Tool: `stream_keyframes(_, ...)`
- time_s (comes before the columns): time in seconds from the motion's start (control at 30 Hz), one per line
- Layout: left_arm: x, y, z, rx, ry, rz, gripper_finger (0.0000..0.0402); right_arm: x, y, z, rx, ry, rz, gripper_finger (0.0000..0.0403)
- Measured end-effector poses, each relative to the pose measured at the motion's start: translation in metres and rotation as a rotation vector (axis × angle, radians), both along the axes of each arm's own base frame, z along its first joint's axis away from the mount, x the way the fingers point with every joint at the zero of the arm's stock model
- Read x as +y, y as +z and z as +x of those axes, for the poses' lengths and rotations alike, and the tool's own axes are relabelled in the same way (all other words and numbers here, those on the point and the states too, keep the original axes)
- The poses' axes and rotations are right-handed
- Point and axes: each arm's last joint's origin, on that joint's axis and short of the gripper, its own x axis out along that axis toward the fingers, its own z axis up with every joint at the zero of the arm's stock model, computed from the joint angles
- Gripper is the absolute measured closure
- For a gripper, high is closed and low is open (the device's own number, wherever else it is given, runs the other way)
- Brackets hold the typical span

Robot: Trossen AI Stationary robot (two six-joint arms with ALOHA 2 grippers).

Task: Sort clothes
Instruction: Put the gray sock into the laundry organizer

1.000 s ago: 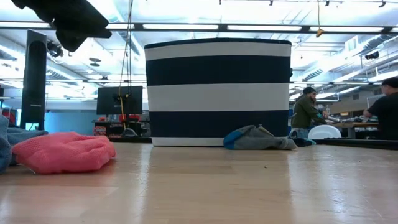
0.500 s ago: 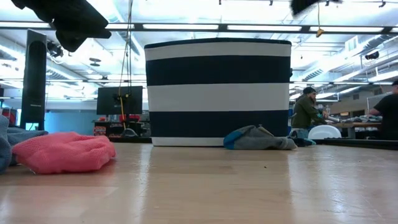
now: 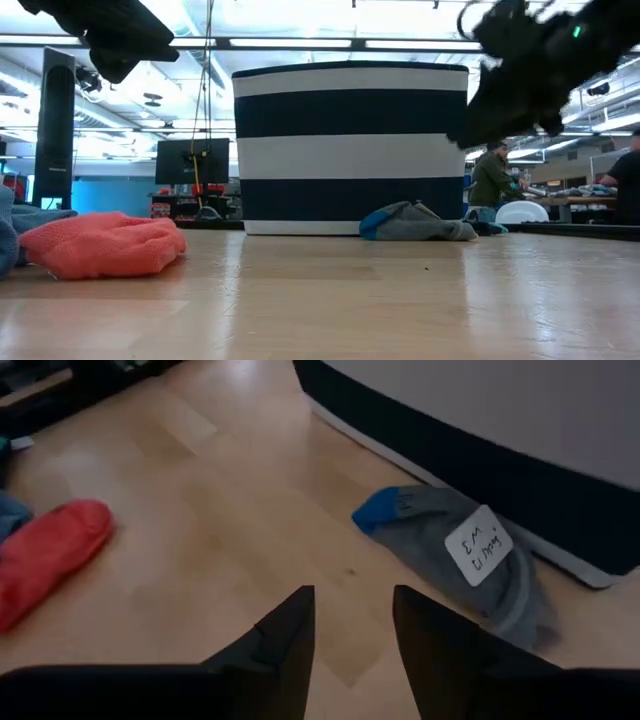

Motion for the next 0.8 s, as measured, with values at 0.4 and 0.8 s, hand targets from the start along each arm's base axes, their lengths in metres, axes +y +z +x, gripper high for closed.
stream_keyframes(0.4,0.000,0.000,0.000,0.000,0.000,0.000,0.0275,-0.041,-0.047,-0.010,-0.080,-0.053,-0.037,0.0139)
stream_keyframes(0.8,0.000,0.000,0.000,0.002,-0.002,0.006,0.0275,-0.063,-0.080,0.017,0.026,-0.001,-0.177,0.0107)
